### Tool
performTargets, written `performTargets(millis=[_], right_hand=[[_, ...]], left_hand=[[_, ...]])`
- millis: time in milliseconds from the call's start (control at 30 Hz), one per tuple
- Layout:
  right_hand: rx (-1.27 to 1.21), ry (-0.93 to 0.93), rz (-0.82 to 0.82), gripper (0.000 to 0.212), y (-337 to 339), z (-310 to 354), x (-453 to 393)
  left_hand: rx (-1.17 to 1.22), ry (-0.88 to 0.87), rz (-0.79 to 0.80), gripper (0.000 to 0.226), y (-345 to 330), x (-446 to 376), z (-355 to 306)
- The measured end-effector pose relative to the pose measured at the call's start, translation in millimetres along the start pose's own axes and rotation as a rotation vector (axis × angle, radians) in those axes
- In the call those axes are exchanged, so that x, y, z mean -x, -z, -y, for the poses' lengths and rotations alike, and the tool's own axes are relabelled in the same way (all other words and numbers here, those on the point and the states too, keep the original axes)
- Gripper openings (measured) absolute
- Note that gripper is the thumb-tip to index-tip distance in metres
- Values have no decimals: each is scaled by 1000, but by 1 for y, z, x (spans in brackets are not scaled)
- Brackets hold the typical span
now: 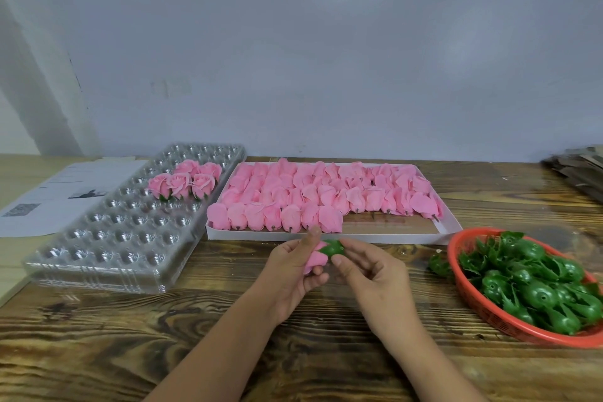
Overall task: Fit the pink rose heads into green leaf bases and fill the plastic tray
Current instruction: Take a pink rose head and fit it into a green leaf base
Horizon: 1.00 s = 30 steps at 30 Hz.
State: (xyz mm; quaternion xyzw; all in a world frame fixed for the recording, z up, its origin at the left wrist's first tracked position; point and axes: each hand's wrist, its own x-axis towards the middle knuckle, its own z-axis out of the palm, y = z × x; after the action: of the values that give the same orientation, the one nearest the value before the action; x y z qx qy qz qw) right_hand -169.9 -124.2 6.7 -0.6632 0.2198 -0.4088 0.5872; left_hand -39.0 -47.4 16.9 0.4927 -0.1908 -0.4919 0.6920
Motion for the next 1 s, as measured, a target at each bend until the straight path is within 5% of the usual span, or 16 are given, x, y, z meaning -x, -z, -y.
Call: performTargets(millis=[300, 1000], right_hand=[[245, 85, 27, 31, 5, -5, 1], [93, 67, 59, 32, 6, -6, -3]], left_hand=[[29, 16, -17, 42, 3, -2, 1], [-40, -46, -84, 49, -3, -1, 0]])
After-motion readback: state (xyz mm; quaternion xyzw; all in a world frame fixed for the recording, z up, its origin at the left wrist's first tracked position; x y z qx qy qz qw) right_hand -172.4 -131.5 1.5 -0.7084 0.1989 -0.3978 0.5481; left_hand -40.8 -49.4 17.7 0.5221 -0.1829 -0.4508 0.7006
